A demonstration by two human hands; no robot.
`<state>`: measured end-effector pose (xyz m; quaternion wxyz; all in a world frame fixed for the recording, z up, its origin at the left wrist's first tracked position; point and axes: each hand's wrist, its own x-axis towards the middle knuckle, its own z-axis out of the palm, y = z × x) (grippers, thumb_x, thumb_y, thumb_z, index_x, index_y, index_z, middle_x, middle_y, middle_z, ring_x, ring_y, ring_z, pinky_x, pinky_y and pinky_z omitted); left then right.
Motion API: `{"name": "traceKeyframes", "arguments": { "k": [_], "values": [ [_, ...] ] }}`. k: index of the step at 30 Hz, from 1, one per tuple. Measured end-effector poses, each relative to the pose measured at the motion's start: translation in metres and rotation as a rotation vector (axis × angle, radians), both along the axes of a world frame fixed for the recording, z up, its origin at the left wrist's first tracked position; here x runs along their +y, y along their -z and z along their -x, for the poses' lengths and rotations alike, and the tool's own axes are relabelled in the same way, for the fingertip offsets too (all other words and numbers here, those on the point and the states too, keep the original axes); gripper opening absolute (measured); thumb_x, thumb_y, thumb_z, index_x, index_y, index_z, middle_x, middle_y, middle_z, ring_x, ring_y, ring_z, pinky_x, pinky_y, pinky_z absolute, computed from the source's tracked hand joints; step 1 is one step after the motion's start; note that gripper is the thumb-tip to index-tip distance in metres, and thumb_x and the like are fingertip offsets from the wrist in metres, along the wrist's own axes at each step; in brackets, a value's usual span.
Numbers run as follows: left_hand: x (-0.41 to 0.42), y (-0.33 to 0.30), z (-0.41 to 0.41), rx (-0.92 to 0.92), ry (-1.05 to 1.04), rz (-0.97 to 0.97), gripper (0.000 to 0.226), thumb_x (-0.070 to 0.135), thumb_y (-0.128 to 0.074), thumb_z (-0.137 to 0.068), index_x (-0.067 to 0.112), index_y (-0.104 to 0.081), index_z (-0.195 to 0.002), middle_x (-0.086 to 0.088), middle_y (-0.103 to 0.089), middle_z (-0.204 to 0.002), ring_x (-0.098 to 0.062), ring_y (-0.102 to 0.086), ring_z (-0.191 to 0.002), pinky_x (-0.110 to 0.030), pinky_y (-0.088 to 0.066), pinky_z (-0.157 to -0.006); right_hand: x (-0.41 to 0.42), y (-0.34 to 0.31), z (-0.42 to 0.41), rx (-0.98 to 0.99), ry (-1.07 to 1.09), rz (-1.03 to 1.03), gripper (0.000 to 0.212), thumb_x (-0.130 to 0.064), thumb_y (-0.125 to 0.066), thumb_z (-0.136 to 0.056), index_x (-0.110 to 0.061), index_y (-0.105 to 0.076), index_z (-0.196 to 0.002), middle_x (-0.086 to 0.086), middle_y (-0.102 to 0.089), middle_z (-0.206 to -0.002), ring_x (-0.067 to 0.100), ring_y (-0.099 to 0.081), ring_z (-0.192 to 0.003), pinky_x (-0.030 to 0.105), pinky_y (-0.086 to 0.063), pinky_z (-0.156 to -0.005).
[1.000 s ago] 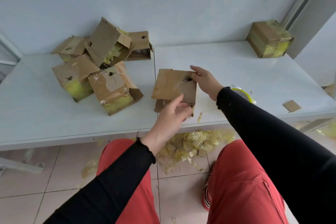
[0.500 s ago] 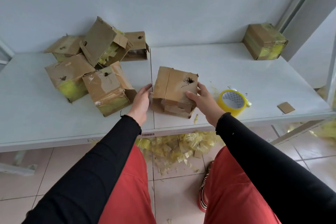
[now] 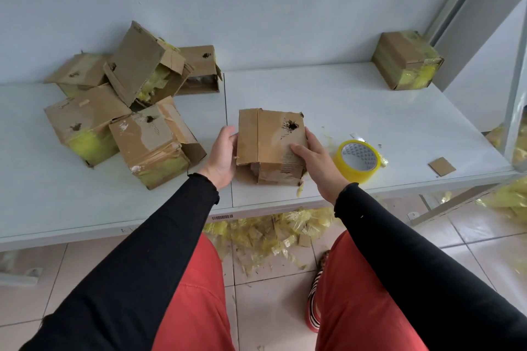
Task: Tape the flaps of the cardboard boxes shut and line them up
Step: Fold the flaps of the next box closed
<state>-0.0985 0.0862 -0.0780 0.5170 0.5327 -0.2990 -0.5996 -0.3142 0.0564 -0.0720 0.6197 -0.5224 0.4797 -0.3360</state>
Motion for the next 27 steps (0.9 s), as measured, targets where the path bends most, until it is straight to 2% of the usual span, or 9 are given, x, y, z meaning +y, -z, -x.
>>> {"name": "traceKeyframes", "arguments": {
  "k": [2, 4, 7, 10, 12, 15, 18, 21, 27],
  "values": [
    [0.000, 0.000, -0.003, 0.028, 0.029, -0.017, 0.070, 0.066, -0.027, -0.105, 0.016, -0.066, -0.134, -0.009, -0.072, -0.124, -0.022, -0.067, -0.114, -0.035, -0.053, -0.093, 0.001, 0.001, -0.001, -0.009, 0.004, 0.002, 0.045, -0.016, -0.054, -0.104, -0.031, -0.047, -0.146, -0.020, -0.074, -0.115, 0.002, -0.070, -0.107, 0.016, -0.056, -0.079],
    [-0.001, 0.001, 0.000, -0.048, 0.041, -0.023, 0.058, 0.057, -0.046, -0.103, 0.019, -0.057, -0.145, -0.005, -0.061, -0.145, -0.018, -0.057, -0.134, -0.038, -0.043, -0.114, 0.001, 0.002, -0.001, -0.019, 0.001, 0.004, 0.047, -0.016, -0.053, -0.105, -0.028, -0.045, -0.150, -0.014, -0.071, -0.125, 0.005, -0.069, -0.112, 0.018, -0.056, -0.082],
    [-0.003, 0.002, 0.010, -0.088, -0.035, 0.025, 0.050, 0.030, -0.060, -0.104, 0.021, -0.047, -0.151, -0.002, -0.053, -0.153, -0.012, -0.057, -0.130, -0.027, -0.049, -0.103, 0.000, 0.002, -0.001, -0.017, 0.014, 0.001, 0.051, -0.016, -0.051, -0.105, -0.027, -0.041, -0.154, -0.009, -0.066, -0.133, 0.004, -0.067, -0.113, 0.018, -0.056, -0.083],
    [-0.001, 0.005, 0.023, -0.063, -0.148, 0.067, 0.075, 0.023, -0.057, -0.106, 0.039, -0.012, -0.163, 0.010, -0.014, -0.168, -0.011, -0.038, -0.140, -0.028, -0.047, -0.102, 0.000, 0.002, -0.003, 0.010, 0.001, 0.003, 0.059, -0.018, -0.051, -0.106, -0.029, -0.029, -0.160, -0.012, -0.058, -0.141, 0.000, -0.065, -0.113, 0.014, -0.054, -0.083],
    [0.003, 0.006, 0.032, -0.029, -0.141, 0.074, 0.054, 0.028, -0.048, -0.110, 0.037, -0.028, -0.160, 0.009, -0.031, -0.166, -0.009, -0.045, -0.141, -0.026, -0.050, -0.100, 0.001, -0.001, -0.007, 0.042, -0.007, 0.021, 0.067, -0.019, -0.050, -0.106, -0.031, -0.017, -0.163, -0.009, -0.047, -0.152, 0.005, -0.058, -0.125, 0.015, -0.053, -0.090],
    [0.009, 0.002, 0.043, 0.026, -0.098, 0.029, 0.037, 0.049, -0.037, -0.110, 0.039, -0.062, -0.137, 0.005, -0.072, -0.130, -0.014, -0.070, -0.115, -0.027, -0.061, -0.080, -0.001, -0.007, -0.012, 0.033, -0.002, 0.015, 0.060, -0.018, -0.054, -0.103, -0.036, -0.032, -0.155, 0.003, -0.049, -0.148, 0.016, -0.061, -0.122, 0.023, -0.057, -0.083],
    [0.010, -0.002, 0.050, 0.029, -0.109, 0.020, 0.042, 0.052, -0.040, -0.108, 0.037, -0.045, -0.147, 0.004, -0.069, -0.131, -0.015, -0.070, -0.114, -0.029, -0.061, -0.075, 0.000, -0.007, -0.015, -0.009, 0.008, -0.014, 0.059, -0.021, -0.057, -0.101, -0.036, -0.034, -0.153, 0.004, -0.053, -0.143, 0.017, -0.066, -0.115, 0.027, -0.059, -0.077],
    [0.011, 0.002, 0.053, 0.003, -0.084, 0.026, 0.045, 0.047, -0.044, -0.109, 0.038, -0.038, -0.153, 0.007, -0.065, -0.137, -0.014, -0.067, -0.120, -0.038, -0.061, -0.091, 0.002, -0.001, -0.016, -0.095, 0.004, -0.073, 0.059, -0.033, -0.056, -0.104, -0.042, -0.029, -0.156, -0.007, -0.062, -0.139, 0.014, -0.071, -0.112, 0.035, -0.061, -0.076],
    [0.009, 0.010, 0.054, 0.076, -0.020, -0.039, 0.052, 0.059, -0.039, -0.106, 0.031, -0.053, -0.148, 0.001, -0.069, -0.135, -0.022, -0.066, -0.124, -0.050, -0.050, -0.108, -0.008, 0.011, -0.013, -0.140, -0.050, -0.155, 0.068, -0.044, -0.058, -0.100, -0.043, -0.024, -0.160, -0.008, -0.065, -0.140, 0.018, -0.067, -0.121, 0.051, -0.050, -0.108]
  ]
}}
